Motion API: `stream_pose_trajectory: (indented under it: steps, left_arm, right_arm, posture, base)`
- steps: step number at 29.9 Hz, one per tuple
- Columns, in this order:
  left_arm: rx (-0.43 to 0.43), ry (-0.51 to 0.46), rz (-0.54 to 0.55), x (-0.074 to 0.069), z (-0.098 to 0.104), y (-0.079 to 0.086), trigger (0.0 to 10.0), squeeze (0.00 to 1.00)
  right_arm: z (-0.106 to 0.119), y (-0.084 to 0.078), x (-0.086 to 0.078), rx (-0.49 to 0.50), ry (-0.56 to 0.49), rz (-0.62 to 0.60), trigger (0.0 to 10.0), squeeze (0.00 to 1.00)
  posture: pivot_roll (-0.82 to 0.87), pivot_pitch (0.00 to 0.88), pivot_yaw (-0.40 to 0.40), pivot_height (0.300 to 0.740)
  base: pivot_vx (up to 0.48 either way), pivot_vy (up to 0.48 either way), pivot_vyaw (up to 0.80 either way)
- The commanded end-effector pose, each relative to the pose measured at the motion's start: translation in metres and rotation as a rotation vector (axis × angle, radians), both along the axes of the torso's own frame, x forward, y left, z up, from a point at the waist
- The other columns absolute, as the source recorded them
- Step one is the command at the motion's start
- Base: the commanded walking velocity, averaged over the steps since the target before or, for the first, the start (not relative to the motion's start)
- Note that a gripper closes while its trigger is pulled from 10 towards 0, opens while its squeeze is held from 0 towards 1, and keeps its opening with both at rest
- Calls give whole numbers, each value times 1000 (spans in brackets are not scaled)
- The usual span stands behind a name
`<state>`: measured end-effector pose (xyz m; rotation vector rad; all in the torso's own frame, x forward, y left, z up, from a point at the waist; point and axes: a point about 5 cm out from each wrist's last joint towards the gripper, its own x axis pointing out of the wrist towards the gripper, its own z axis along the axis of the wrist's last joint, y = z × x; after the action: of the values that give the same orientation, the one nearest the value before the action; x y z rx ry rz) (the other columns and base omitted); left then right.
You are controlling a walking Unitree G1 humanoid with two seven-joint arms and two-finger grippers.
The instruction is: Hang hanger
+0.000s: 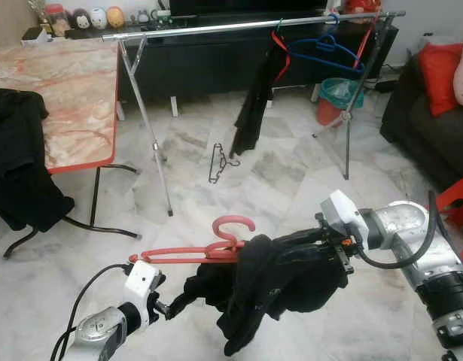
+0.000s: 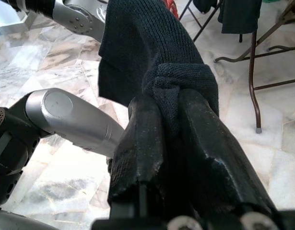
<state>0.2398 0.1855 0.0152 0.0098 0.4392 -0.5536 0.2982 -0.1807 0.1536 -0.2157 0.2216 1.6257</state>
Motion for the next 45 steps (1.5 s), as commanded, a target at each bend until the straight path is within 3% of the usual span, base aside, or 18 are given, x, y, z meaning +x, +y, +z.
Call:
stream_pose_trajectory:
  steps: [1, 9, 12, 16, 21, 25, 33, 40, 43, 45]
  left_arm:
    - [-19, -19, 25, 3, 1, 1, 10000, 0]
    - [1, -44, 64, 10, 0, 1, 10000, 0]
    - [-57, -47, 31, 13, 4, -6, 10000, 0]
    - [-27, -49, 5, 14, 3, -9, 10000, 0]
    - [-74, -47, -23, 14, 5, -13, 10000, 0]
    - [-166, -8, -132, 8, 7, -24, 10000, 0]
    - [-196, -7, -151, 9, 9, -24, 10000, 0]
    - [-164, -32, -116, 16, 9, -24, 10000, 0]
    - [-88, -57, -35, 24, 7, -19, 10000, 0]
    - [-81, -68, -9, 26, 7, -18, 10000, 0]
  right_arm:
    - [12, 3, 2, 20, -41, 32, 10000, 0]
    - [15, 4, 3, 25, -45, 33, 10000, 0]
    - [15, 5, 2, 32, -41, 36, 10000, 0]
    - [15, 5, 3, 34, -42, 32, 10000, 0]
    - [16, 5, 4, 41, -44, 33, 10000, 0]
    - [15, 6, 4, 45, -40, 34, 10000, 0]
    - [16, 7, 3, 51, -36, 42, 10000, 0]
    - [19, 8, 4, 68, -30, 43, 10000, 0]
    - [20, 8, 3, 75, -27, 43, 10000, 0]
    - [20, 8, 3, 74, -27, 42, 10000, 0]
  posture:
    - [-2, 60, -56, 740]
    - [-10, 64, -59, 740]
    - [-9, 63, -60, 740]
    - [-11, 63, -60, 740]
    - [-11, 63, -60, 740]
    - [-9, 63, -62, 740]
    - [-12, 61, -64, 740]
    - [-17, 60, -65, 740]
    - [-16, 59, -67, 740]
    - [-16, 58, -67, 740]
  base:
    - [0, 0, 0]
    - [0, 0, 0]
    - [0, 0, 0]
    - [0, 0, 0]
    - [0, 0, 0]
    - [0, 0, 0]
    - [0, 0, 0]
    - [0, 0, 0]
    - [0, 0, 0]
    - [0, 0, 0]
